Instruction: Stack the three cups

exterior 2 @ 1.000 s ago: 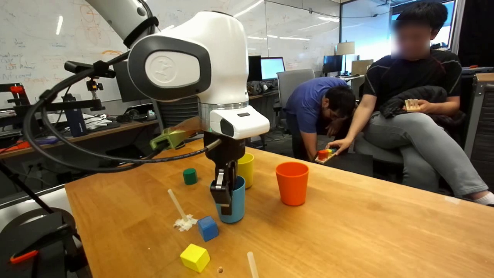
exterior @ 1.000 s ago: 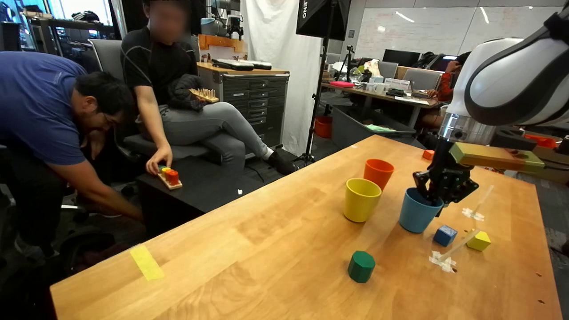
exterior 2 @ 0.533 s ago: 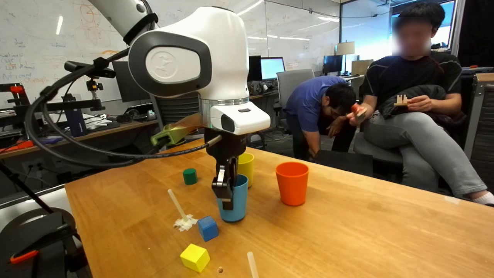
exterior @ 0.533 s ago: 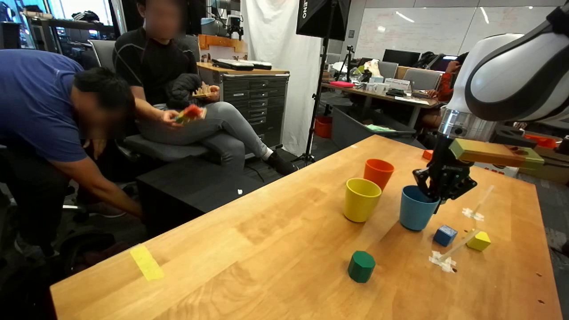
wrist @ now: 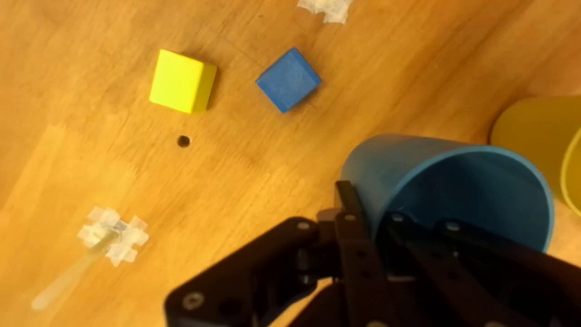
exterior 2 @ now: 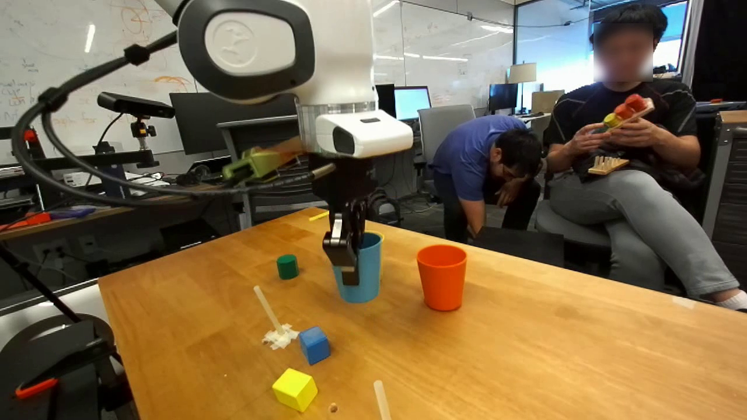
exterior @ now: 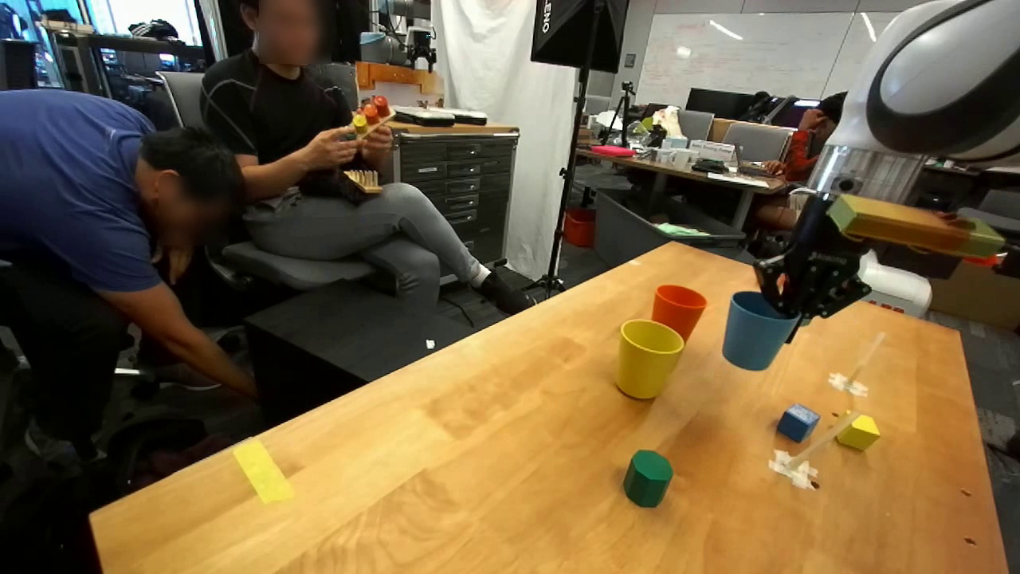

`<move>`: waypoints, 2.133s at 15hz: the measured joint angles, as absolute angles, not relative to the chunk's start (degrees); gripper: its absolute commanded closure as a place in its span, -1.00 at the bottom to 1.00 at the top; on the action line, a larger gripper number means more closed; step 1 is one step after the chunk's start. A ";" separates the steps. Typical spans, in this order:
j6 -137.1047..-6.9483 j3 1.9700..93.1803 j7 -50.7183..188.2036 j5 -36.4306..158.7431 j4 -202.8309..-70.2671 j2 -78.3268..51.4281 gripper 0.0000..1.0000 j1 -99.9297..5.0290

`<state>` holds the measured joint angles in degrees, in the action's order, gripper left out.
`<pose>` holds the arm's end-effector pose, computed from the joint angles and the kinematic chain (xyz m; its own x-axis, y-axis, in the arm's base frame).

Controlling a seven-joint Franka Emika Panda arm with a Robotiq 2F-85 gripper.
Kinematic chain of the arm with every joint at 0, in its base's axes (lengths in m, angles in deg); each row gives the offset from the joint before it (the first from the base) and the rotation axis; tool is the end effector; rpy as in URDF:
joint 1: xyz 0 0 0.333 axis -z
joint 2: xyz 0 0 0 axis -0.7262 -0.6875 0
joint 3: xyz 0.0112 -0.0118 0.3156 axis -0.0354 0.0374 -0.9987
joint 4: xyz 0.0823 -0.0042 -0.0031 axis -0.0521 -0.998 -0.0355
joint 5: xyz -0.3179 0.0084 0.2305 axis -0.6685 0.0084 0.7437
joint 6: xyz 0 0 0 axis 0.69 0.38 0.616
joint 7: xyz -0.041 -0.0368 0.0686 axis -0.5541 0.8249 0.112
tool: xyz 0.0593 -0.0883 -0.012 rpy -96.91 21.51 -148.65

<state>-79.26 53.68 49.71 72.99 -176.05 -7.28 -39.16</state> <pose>0.5005 -0.1586 0.2701 0.6699 -0.7418 -0.0316 -0.7422 -0.6678 -0.0564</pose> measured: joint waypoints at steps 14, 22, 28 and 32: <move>-79.05 54.51 48.14 84.89 -166.78 -4.94 0.98 -36.49; -79.58 54.51 43.50 85.26 -158.67 -15.51 0.98 -36.49; -79.50 54.26 42.63 85.26 -157.42 -19.25 0.98 -36.63; -79.44 54.17 42.60 85.26 -157.42 -20.07 0.98 -36.83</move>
